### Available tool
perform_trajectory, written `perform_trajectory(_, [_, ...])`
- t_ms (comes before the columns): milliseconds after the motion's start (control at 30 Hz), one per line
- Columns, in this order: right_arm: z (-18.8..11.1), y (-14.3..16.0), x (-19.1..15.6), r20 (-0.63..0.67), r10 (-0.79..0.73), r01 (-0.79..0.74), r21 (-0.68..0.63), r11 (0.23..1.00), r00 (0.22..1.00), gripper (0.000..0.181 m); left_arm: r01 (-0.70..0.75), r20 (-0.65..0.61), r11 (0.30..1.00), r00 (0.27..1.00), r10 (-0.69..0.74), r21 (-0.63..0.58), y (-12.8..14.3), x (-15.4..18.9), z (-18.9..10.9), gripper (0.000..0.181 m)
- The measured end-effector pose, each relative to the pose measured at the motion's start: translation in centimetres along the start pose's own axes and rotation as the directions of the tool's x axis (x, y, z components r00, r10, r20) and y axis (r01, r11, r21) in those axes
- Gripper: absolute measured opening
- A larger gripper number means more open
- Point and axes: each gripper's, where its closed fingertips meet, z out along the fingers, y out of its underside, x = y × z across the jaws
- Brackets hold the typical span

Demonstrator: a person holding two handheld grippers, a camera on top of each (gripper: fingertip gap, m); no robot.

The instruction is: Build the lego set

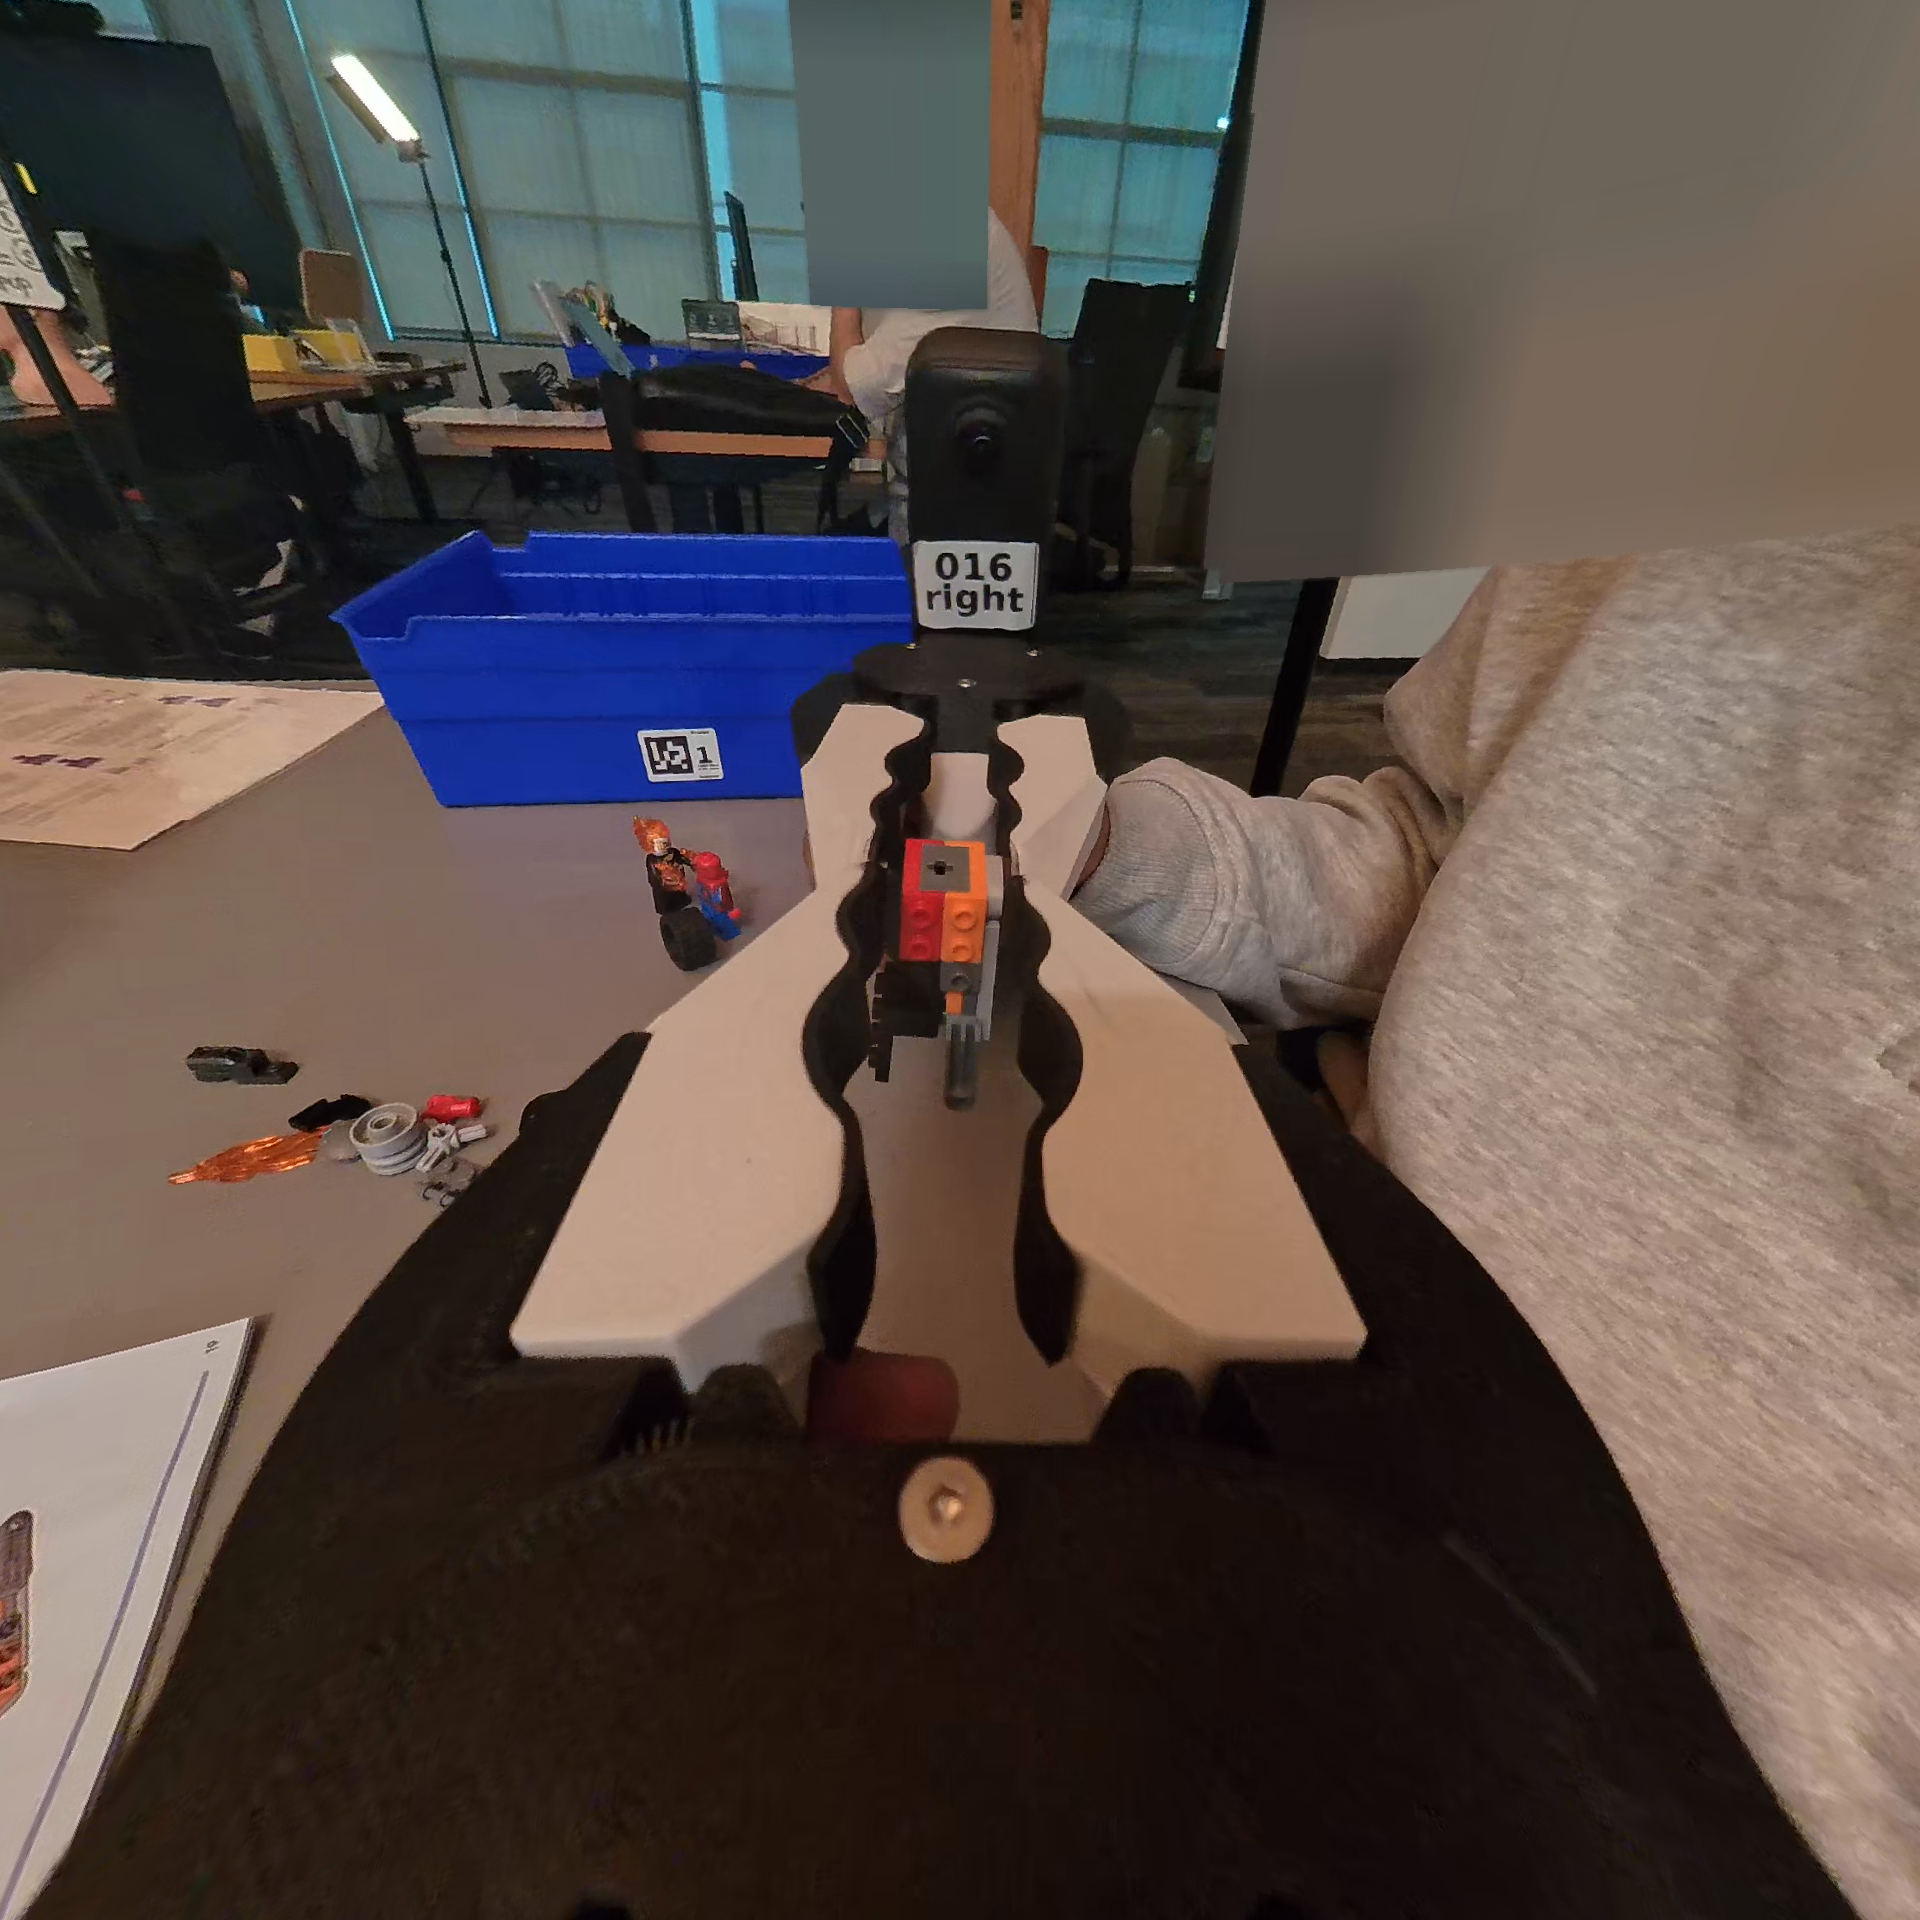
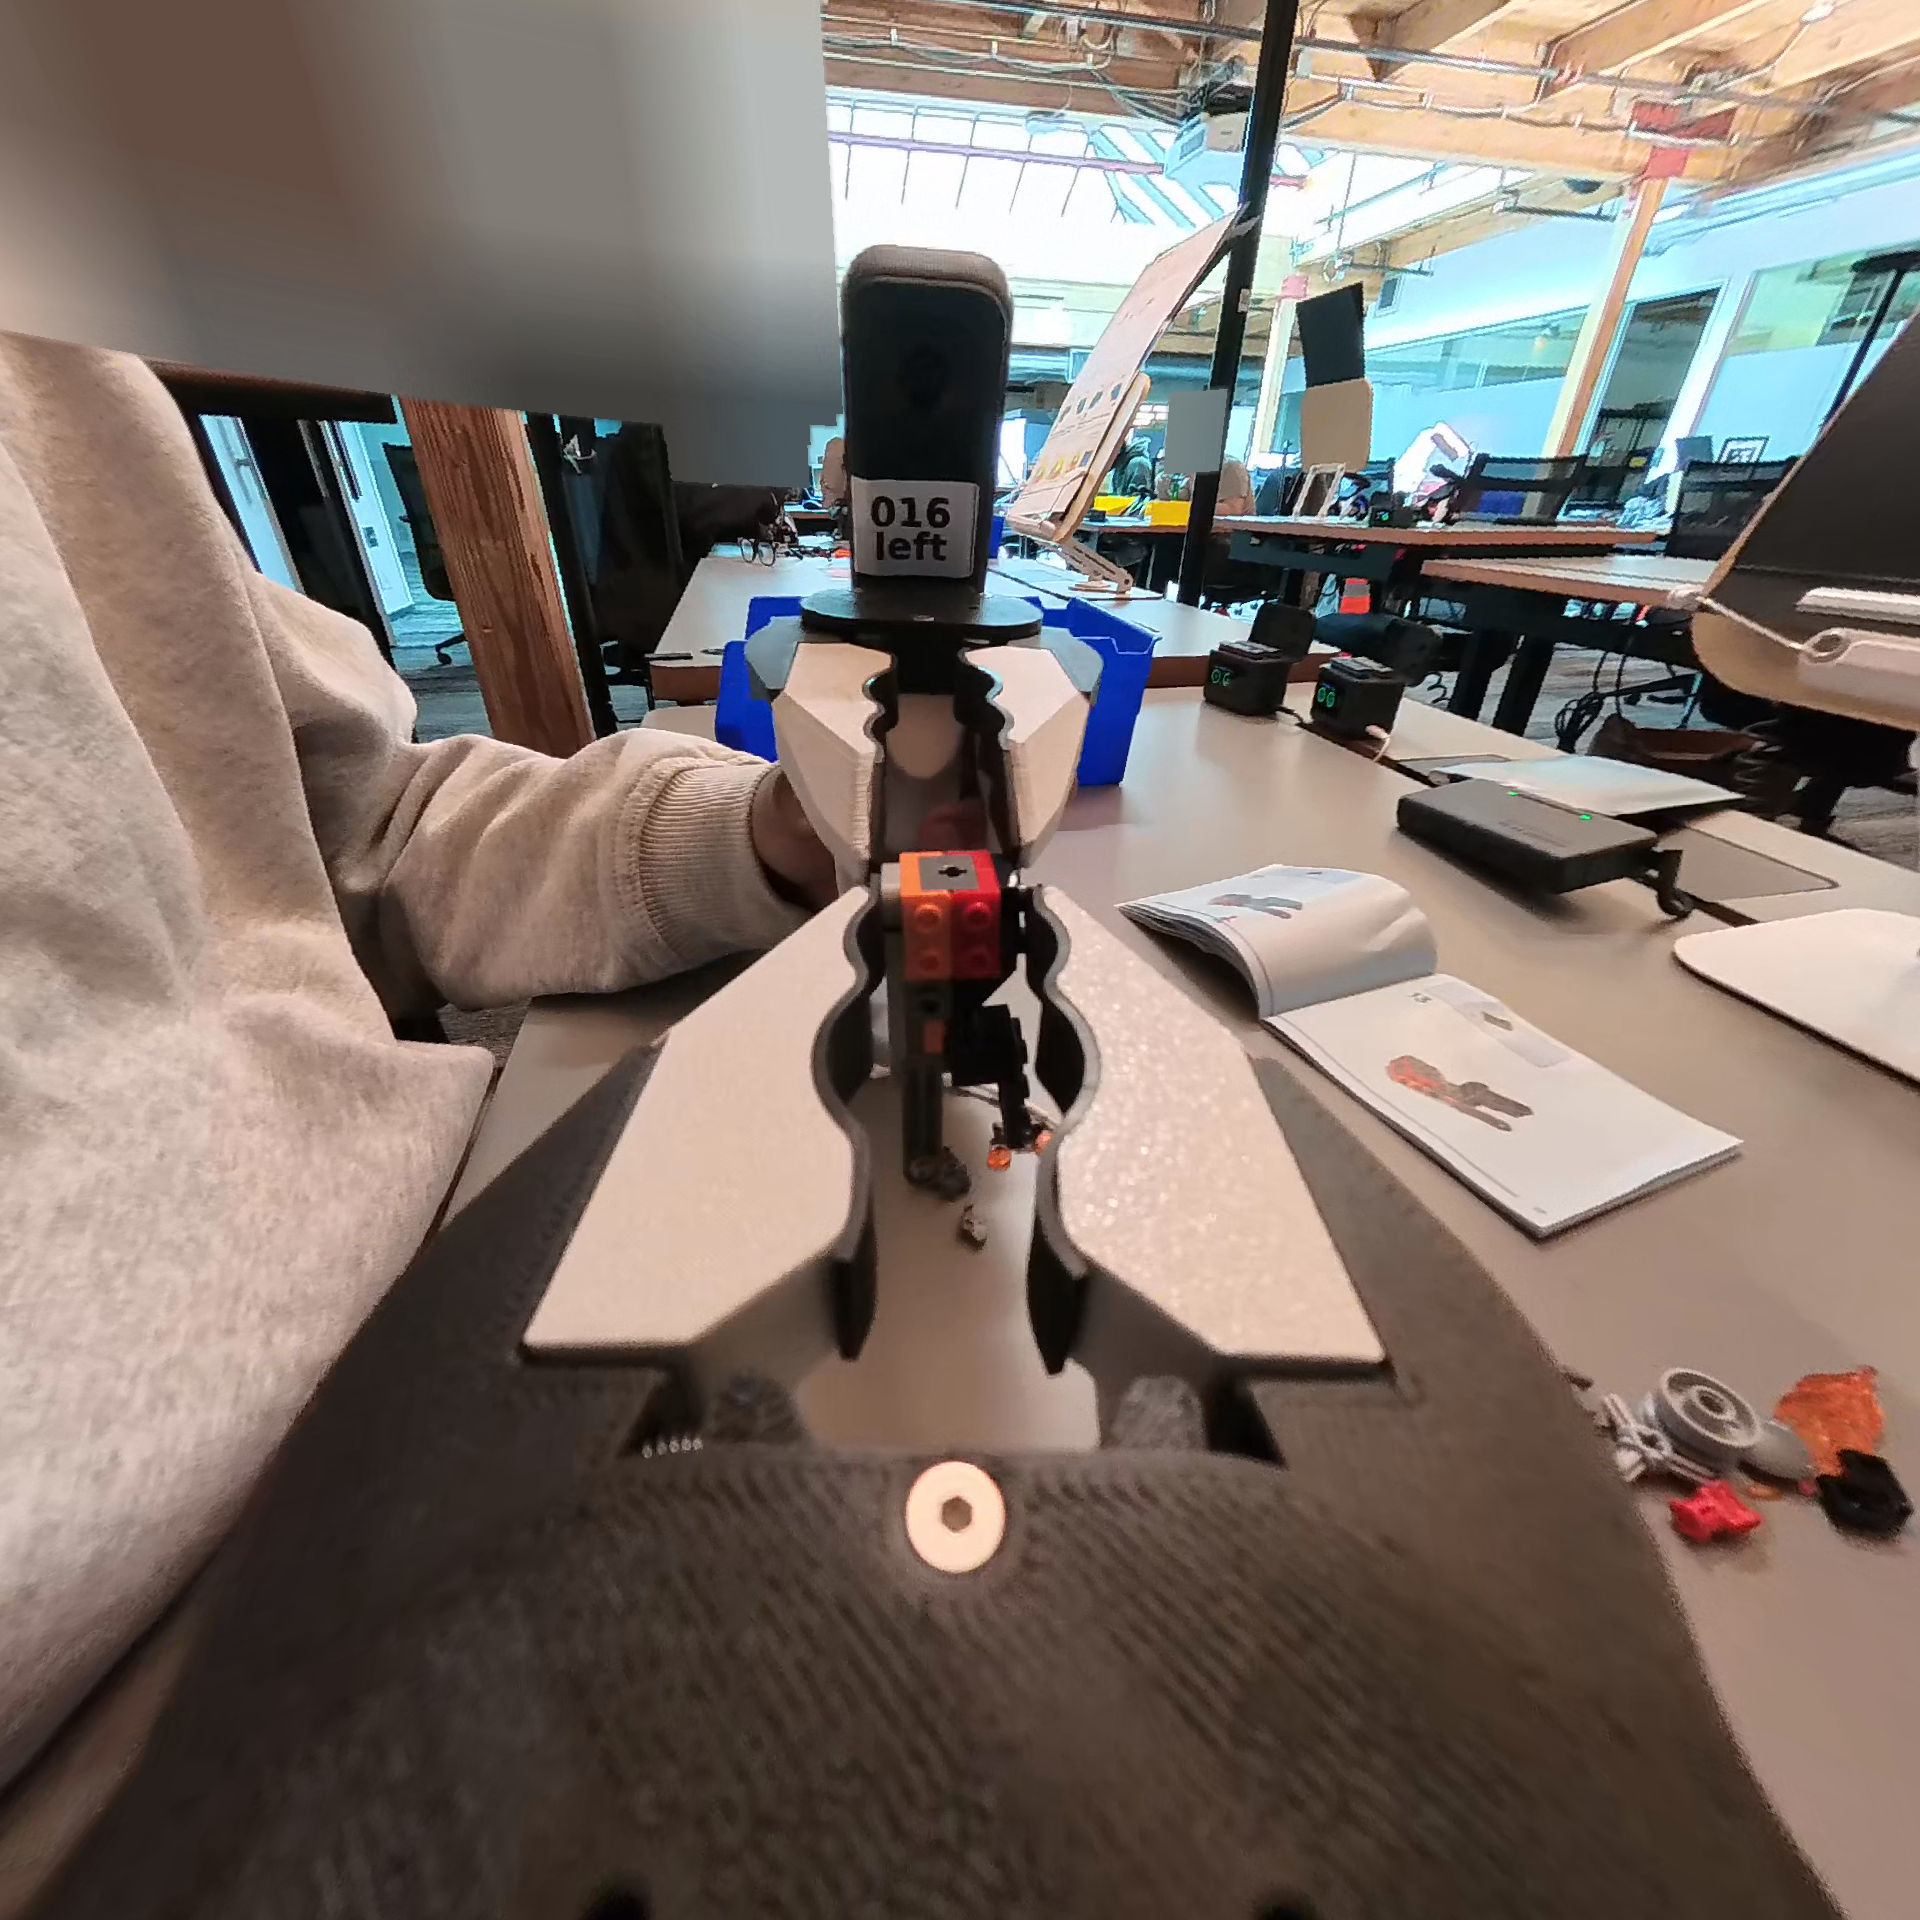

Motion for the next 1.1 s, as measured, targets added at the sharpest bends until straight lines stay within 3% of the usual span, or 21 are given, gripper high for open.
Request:
perform_trajectory(200, [0.0,0.0,0.3,-0.035,-0.060,0.060,-0.007,0.998,0.998,0.025,0.003,0.009,1.000,1.000,-0.003,-0.001,0.1,-0.2,-0.1,0.022])
perform_trajectory(300, [0.0,1.4,1.8,-0.140,-0.174,0.158,-0.120,0.980,0.975,0.025,0.016,0.071,1.000,0.997,-0.017,0.008,0.0,-1.4,-0.4,0.028])
perform_trajectory(400, [-0.5,4.7,4.9,-0.275,-0.459,0.324,-0.419,0.848,0.845,0.025,0.092,0.175,0.996,0.981,-0.090,-0.003,0.7,-3.7,-1.1,0.029])
perform_trajectory(500, [-0.2,7.5,5.5,-0.192,-0.644,0.426,-0.608,0.670,0.740,0.025,0.231,0.233,0.971,0.949,-0.212,-0.058,2.8,-5.5,-1.3,0.034])
perform_trajectory(567, [0.2,8.5,5.2,-0.140,-0.676,0.441,-0.659,0.610,0.724,0.025,0.335,0.211,0.936,0.928,-0.308,-0.106,4.4,-5.5,-0.9,0.042])
perform_trajectory(667, [0.1,8.5,5.7,-0.134,-0.722,0.455,-0.694,0.558,0.679,0.025,0.442,0.178,0.880,0.893,-0.413,-0.174,6.1,-4.9,-0.3,0.052])
perform_trajectory(767, [0.1,7.9,5.8,-0.150,-0.741,0.468,-0.689,0.554,0.655,0.025,0.473,0.230,0.858,0.874,-0.428,-0.200,7.1,-5.4,-0.2,0.051])
perform_trajectory(967, [0.7,6.3,5.1,-0.174,-0.782,0.535,-0.640,0.552,0.599,0.025,0.504,0.218,0.842,0.859,-0.464,-0.193,7.3,-5.1,0.4,0.041])
perform_trajectory(1033, [0.7,6.3,5.0,-0.173,-0.781,0.536,-0.637,0.553,0.600,0.025,0.508,0.185,0.838,0.859,-0.477,-0.197,7.2,-4.5,0.7,0.029])
perform_trajectory(1100, [0.8,6.4,5.0,-0.176,-0.772,0.532,-0.631,0.565,0.611,0.025,0.505,0.194,0.838,0.861,-0.470,-0.208,7.3,-4.4,0.7,0.028])
